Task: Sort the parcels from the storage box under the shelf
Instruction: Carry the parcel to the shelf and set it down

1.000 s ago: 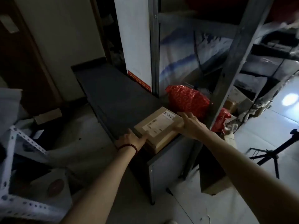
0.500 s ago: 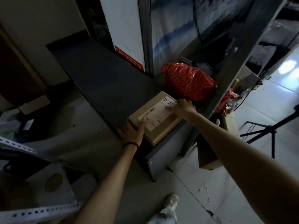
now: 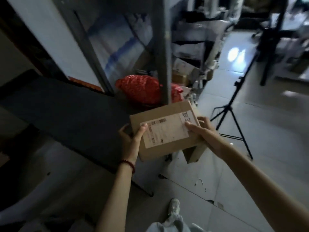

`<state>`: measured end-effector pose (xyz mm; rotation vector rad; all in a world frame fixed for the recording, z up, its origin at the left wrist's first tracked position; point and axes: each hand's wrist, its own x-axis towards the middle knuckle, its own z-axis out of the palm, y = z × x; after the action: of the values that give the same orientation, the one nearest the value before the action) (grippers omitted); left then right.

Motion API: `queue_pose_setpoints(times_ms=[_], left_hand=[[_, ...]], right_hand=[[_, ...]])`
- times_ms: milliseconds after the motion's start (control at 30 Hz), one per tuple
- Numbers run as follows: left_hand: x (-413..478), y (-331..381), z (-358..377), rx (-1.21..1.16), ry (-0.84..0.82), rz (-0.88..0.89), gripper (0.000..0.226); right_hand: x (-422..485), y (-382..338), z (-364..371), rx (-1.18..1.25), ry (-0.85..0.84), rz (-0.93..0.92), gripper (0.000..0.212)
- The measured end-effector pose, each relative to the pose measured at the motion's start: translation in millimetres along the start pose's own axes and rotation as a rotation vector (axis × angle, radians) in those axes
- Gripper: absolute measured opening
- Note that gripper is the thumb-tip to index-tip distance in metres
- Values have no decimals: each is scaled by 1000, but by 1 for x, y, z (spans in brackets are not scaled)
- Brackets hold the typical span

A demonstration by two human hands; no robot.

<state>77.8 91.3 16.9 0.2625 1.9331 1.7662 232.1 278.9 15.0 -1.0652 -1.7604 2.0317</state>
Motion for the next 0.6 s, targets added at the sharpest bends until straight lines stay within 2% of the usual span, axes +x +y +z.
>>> queue_pose_setpoints(times_ms=[67,167,367,467,533,600], left_hand=[[-22,-11,40,-7,-149,-55,72],[-57,-32,108,-18,-326,-65,36],[-147,-45,223,130,-678,1,44],[-175,-39,266,131,-822,6,52],[-183,-36,292,137,-902,-8,49],[-181,-37,317,150,-925,29,47]], right_hand=[[-39,30,-45,99,100,33,72],[-100,74,-107,198,288,74,68],[-217,132,-199,351,654,73,75],[-248,138,-225,425,793,41,66],[-256,136,-240,463,882,33,58],[-253,133,-259,473,942,22,46]])
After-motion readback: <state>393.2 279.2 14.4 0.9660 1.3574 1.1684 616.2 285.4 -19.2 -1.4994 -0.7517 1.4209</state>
